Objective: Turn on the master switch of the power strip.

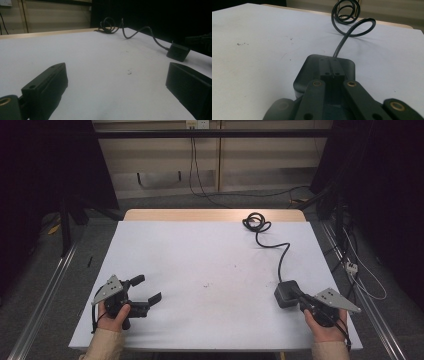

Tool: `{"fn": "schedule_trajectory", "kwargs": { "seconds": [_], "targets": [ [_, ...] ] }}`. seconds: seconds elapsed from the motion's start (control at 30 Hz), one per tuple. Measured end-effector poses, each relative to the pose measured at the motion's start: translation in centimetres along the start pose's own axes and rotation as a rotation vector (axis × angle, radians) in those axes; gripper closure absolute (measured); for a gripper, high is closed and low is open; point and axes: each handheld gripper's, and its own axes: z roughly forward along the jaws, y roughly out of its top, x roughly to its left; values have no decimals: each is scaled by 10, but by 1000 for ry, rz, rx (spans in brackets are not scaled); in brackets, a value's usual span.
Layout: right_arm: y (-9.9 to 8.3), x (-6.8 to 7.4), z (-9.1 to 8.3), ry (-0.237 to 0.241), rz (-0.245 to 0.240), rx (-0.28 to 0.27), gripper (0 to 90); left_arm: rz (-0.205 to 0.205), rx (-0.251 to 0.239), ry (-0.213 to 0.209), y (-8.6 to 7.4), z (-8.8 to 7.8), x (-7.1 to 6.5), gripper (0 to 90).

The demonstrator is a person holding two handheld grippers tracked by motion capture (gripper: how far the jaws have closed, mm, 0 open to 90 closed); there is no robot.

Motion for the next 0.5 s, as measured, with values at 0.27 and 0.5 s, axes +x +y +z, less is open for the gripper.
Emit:
{"fn": "schedule_trajectory", "kwargs": {
  "seconds": [0.27, 0.5],
  "targets": [
    [0, 1, 0, -10, -1, 5, 900, -1, -3, -1, 0, 0, 0, 37],
    [0, 1, 0, -11, 4, 6, 900, -1, -3, -1, 0, -1, 0, 36]
  ]
}}
